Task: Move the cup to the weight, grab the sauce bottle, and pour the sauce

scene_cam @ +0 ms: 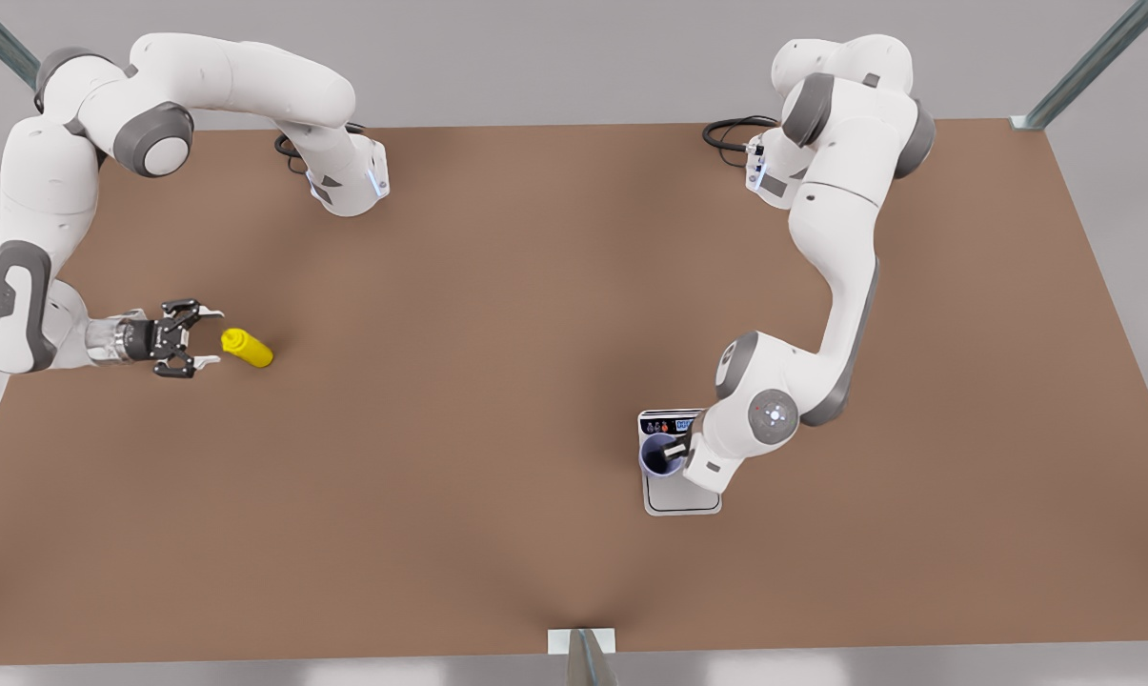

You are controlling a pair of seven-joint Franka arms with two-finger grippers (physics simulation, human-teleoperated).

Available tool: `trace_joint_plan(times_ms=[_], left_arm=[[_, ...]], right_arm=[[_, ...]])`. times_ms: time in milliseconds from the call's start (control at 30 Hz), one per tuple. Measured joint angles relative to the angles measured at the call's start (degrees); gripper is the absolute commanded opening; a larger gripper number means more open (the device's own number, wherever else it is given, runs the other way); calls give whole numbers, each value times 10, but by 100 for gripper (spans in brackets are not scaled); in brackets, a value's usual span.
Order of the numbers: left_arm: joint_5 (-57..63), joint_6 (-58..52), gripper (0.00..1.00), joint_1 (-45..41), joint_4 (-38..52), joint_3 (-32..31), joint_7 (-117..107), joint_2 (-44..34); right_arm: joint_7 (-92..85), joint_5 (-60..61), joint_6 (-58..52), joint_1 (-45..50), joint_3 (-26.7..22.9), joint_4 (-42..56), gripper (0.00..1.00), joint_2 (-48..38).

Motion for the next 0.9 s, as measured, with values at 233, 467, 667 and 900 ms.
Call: trace_joint_plan(times_ms=[233, 467, 667, 900], left_arm=[[-3, -5, 100, 3, 13, 1, -1, -6], [-2, -22, 100, 3, 21, 2, 0, -13], [0, -188, 100, 10, 29, 23, 9, -85], [1, -360, 100, 43, 50, 106, 256, -173]], right_arm=[[30, -48, 116, 3, 53, -42, 100, 21], [29, -47, 144, 2, 85, -71, 21, 19], [57, -41, 128, 2, 86, -55, 21, 2], [263, -13, 165, 120, 79, 46, 21, -110]])
